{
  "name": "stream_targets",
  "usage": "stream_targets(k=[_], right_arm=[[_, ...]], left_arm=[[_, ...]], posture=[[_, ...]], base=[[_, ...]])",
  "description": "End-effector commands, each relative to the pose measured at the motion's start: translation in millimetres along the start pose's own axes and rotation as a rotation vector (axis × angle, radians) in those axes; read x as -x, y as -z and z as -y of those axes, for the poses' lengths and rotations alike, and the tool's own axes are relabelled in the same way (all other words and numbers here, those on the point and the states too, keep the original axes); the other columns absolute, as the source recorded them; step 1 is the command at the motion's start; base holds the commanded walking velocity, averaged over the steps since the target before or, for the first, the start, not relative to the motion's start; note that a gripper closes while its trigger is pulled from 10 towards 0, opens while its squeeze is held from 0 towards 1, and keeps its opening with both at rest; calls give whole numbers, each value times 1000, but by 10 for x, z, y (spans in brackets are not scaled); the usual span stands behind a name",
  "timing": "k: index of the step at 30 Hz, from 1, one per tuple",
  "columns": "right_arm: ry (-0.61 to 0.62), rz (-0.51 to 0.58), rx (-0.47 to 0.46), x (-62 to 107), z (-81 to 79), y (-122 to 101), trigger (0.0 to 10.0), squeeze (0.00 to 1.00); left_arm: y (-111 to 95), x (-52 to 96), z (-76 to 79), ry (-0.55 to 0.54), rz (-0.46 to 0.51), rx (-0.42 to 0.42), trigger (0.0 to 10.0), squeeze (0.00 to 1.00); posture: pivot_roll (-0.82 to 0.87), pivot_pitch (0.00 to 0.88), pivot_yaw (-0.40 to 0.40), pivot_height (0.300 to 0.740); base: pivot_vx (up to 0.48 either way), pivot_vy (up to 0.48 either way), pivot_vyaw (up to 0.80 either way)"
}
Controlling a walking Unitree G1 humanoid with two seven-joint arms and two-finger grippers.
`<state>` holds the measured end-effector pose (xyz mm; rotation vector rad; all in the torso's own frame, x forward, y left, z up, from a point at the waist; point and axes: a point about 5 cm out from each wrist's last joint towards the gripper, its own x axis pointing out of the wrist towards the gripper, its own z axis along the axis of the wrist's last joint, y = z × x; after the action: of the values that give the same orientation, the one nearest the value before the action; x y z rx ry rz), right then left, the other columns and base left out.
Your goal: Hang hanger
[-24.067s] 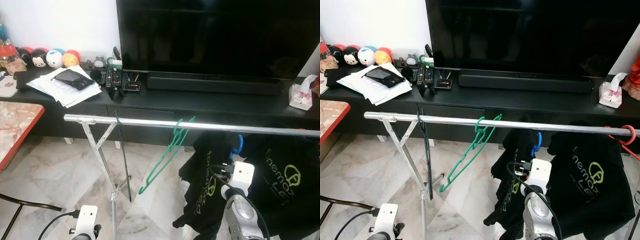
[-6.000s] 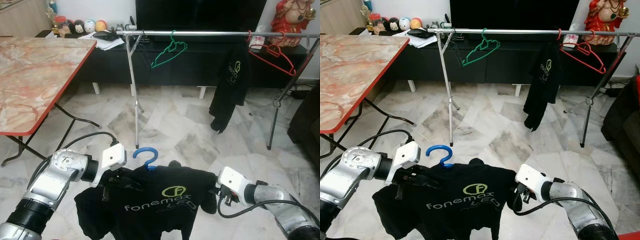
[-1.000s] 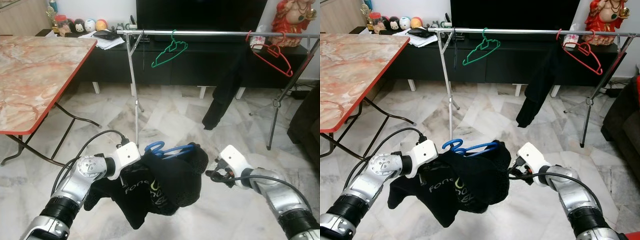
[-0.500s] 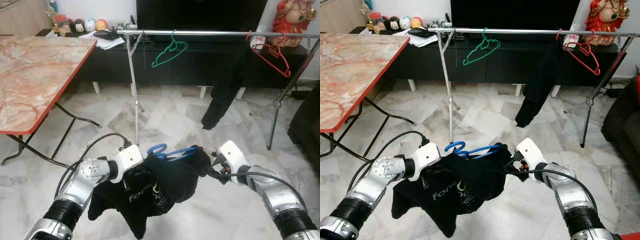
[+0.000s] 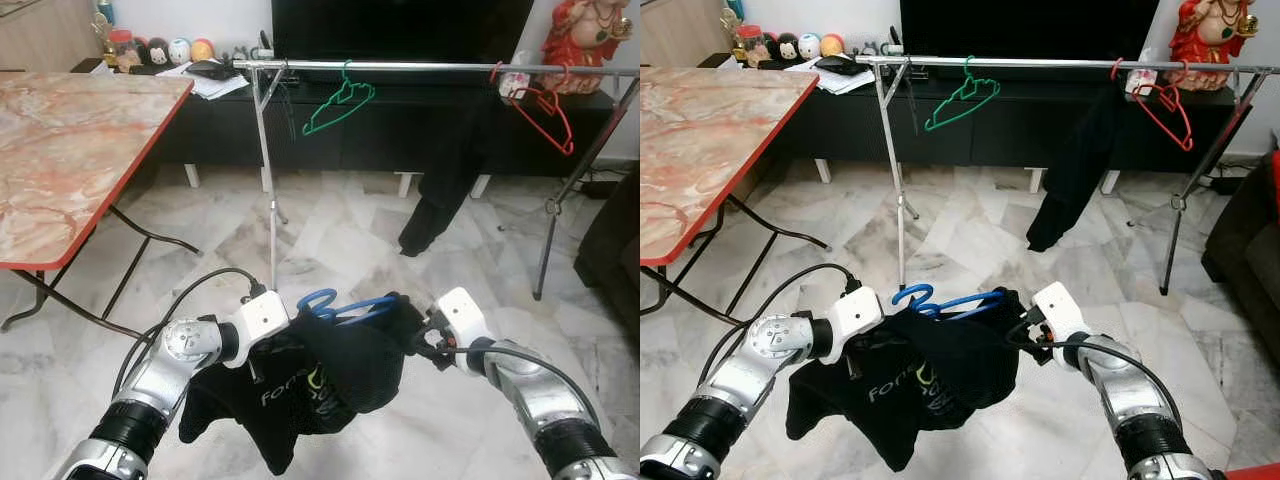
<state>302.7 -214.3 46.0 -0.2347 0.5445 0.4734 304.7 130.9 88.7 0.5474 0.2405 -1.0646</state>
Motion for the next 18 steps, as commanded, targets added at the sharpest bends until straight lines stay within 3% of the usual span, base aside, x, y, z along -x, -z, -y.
stream_targets(k=[1,2,3,4,18], right_arm=[[8,36,-24,-10,19,-48,10000,0],[9,46,-32,-15,18,-51,9373,0],[11,53,-37,-20,18,-53,9373,0],[13,53,-39,-26,18,-49,0,0],[2,33,-39,-46,-1,17,0,0]], left_arm=[[-111,6,-28,-4,44,-21,10000,0],[-110,8,-28,-4,44,-21,10000,0],[-110,8,-28,-4,43,-21,10000,0],[-109,9,-26,-4,43,-20,10000,0],[-111,10,-12,13,44,-20,10000,0]], posture=[[-74,0,-62,740],[-74,0,-62,740],[-74,0,-62,740],[-73,0,-63,740],[-70,0,-65,740]], base=[[0,0,0],[0,0,0],[0,0,0],[0,0,0],[0,0,0]])
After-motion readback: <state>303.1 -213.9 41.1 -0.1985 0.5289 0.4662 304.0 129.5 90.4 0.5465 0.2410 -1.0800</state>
